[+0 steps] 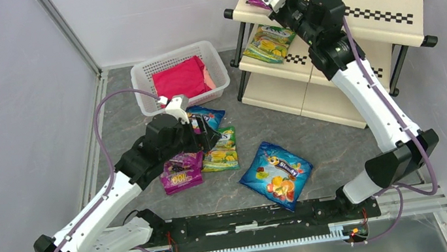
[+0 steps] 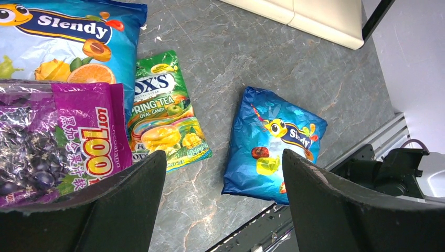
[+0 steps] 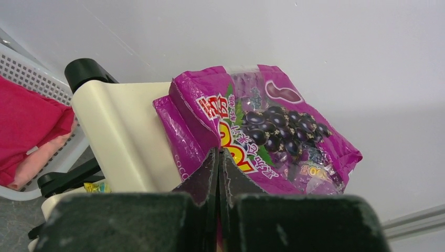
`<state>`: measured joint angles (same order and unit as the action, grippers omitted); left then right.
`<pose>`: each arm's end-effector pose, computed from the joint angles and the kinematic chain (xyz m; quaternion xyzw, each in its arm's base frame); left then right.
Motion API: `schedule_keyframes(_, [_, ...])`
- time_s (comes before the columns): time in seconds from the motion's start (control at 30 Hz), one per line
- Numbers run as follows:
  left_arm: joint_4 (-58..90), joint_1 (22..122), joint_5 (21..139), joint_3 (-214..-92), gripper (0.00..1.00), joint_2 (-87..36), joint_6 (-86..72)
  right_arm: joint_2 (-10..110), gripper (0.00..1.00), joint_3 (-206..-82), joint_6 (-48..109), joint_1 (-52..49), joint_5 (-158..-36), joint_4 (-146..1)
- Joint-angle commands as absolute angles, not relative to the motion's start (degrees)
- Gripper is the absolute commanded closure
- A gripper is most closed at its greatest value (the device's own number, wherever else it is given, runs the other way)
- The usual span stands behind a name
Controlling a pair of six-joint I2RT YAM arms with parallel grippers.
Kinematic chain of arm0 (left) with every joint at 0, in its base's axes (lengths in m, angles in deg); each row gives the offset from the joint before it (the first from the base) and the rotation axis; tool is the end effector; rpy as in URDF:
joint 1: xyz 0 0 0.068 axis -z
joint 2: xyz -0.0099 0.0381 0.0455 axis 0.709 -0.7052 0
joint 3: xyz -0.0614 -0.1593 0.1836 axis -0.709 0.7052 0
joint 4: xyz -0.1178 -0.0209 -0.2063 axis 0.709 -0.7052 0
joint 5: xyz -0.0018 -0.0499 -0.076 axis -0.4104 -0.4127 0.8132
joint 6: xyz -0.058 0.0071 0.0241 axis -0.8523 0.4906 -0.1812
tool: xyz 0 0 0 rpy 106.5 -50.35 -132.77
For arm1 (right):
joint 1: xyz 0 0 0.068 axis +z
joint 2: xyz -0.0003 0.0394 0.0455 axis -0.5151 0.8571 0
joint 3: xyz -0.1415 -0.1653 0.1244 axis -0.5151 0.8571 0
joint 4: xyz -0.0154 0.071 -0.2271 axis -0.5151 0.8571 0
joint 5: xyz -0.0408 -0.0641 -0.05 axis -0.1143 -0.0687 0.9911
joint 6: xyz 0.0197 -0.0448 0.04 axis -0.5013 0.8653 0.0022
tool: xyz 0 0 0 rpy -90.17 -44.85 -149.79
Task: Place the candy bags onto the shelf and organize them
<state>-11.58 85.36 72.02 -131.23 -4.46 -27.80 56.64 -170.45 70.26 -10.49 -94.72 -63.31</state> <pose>0.1598 -0.1353 0.2939 0.0620 0.8603 -0.2993 0.4079 0.3080 0.1204 0.4776 -0.3356 0.5881 -0.0454 0.7345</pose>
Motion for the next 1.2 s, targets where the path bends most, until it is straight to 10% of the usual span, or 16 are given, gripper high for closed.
schedule_keyframes(0.0, [-10.37, 85.15, 72.06, -132.19, 0.13, -3.04, -26.51, 53.17, 1.00, -167.38, 72.00, -10.59, -97.03, -66.65])
schedule_keyframes(0.2, [-10.25, 85.17, 72.51, -132.31, 0.13, -3.19, -26.51, 53.22, 0.95, -169.55, 71.46, -10.51, -95.82, -65.38])
schedule_keyframes(0.3, [-10.29, 85.15, 72.73, -132.30, 0.13, -2.83, -26.84, 52.09, 0.56, -171.55, 68.84, -10.44, -95.09, -63.16])
schedule_keyframes(0.5, [-9.90, 85.15, 73.59, -131.67, 0.12, -2.36, -27.60, 43.96, 0.29, -169.21, 61.38, -9.71, -97.36, -60.30])
schedule_keyframes(0.9, [-8.20, 85.15, 80.17, -128.83, 0.11, -2.48, -32.84, 26.35, 0.15, -137.01, 37.74, -4.11, -120.96, -69.03])
schedule_keyframes(1.17, [5.63, 87.67, 95.15, -117.59, 0.12, -7.17, -43.02, 17.80, 0.15, -111.40, 33.84, -0.49, -115.52, -66.83])
